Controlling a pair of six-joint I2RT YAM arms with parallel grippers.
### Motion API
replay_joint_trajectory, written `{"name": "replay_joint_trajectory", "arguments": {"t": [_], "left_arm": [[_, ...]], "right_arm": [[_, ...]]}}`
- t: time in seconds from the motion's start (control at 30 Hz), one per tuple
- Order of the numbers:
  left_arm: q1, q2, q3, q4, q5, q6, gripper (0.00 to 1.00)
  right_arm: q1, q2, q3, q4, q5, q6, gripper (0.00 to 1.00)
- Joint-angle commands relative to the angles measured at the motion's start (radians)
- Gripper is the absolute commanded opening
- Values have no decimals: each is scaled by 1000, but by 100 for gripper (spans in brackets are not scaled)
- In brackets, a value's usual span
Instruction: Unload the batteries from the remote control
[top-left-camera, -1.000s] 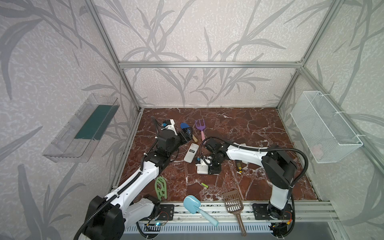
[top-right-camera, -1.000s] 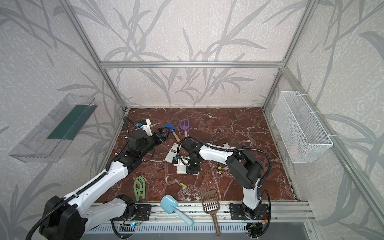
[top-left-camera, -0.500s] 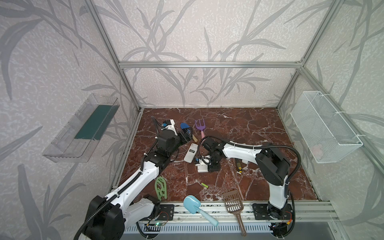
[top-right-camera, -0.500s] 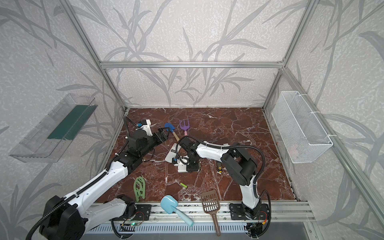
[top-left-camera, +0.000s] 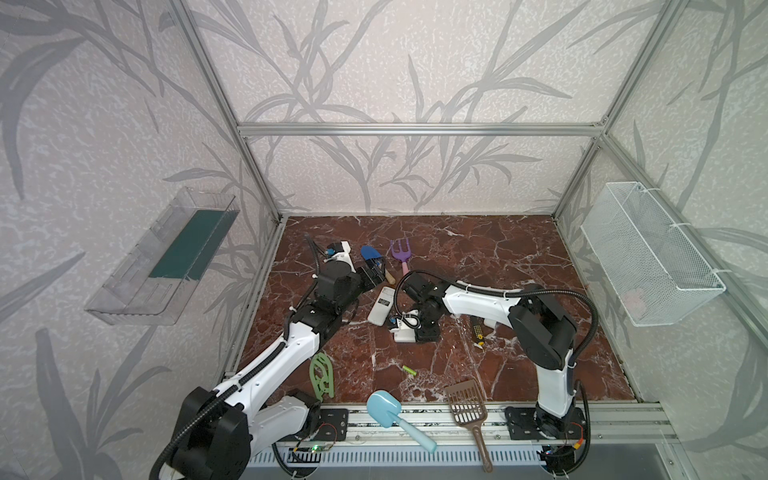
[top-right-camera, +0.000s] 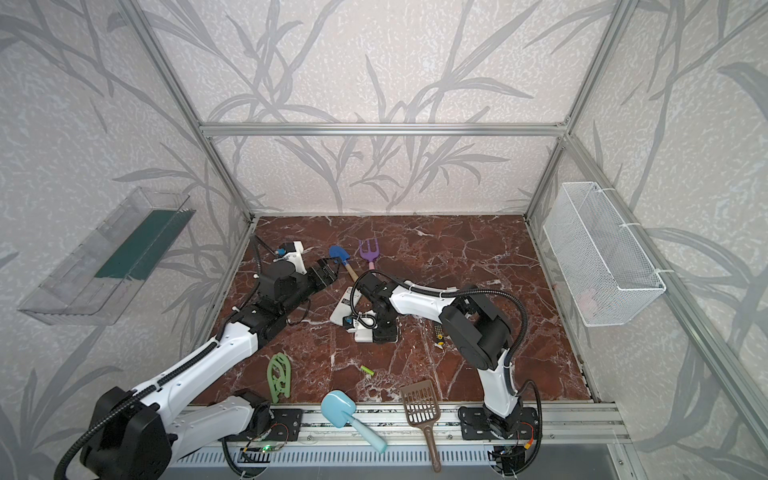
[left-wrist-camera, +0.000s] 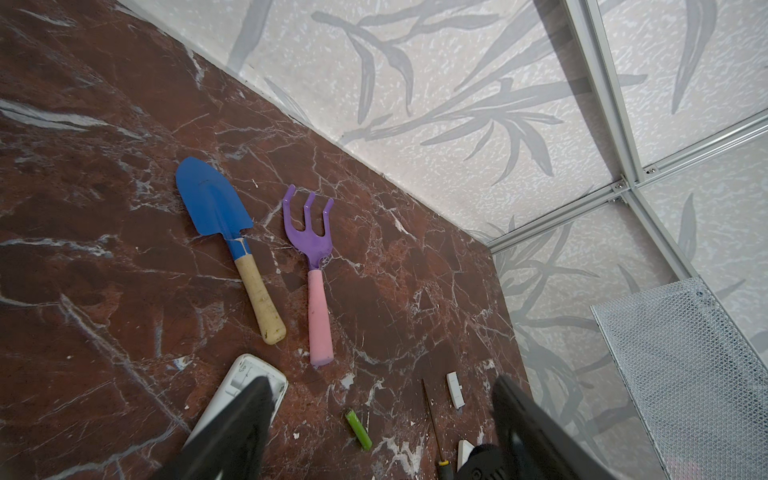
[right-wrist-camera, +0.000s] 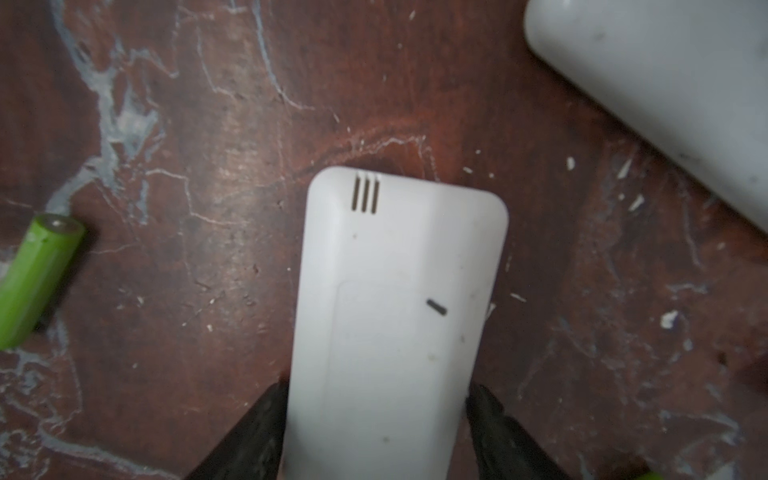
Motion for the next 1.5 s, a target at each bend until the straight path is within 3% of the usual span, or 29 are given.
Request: {"name": "replay_joint_trajectory", "arguments": {"t": [0.0,0.2,0.4,0.47,0.63,0.83,0.93,1.13,1.47], "left_arm": [[5,5,-6,26,-11,-6,82],[4,2,-6,26,-11,-6,82],[5,1,-2,21,-5,-1,83],[5,4,2,21,0,0,83],[6,28,31,5,38,8,89],[5,57,40,10,79,-4,91],[5,63,41,18,96,-7,91],[5,79,43,32,117,-16,91],[5,107,44,64,138,-39,91]], "right_arm": [[6,-16,-4,-7,26,-14,70],[5,-134,-55,26,-37,36,71],[-33,-342,-209,188,-155,272,72],[-42,-401,-258,251,-93,420,71],[-82,-490,-303,197,62,740,69],[-152,-589,-398,103,249,1065,65],[-198,-647,-473,85,276,1182,63],[-235,-707,-595,94,299,1283,59],[-252,-600,-598,101,264,1302,51]]}}
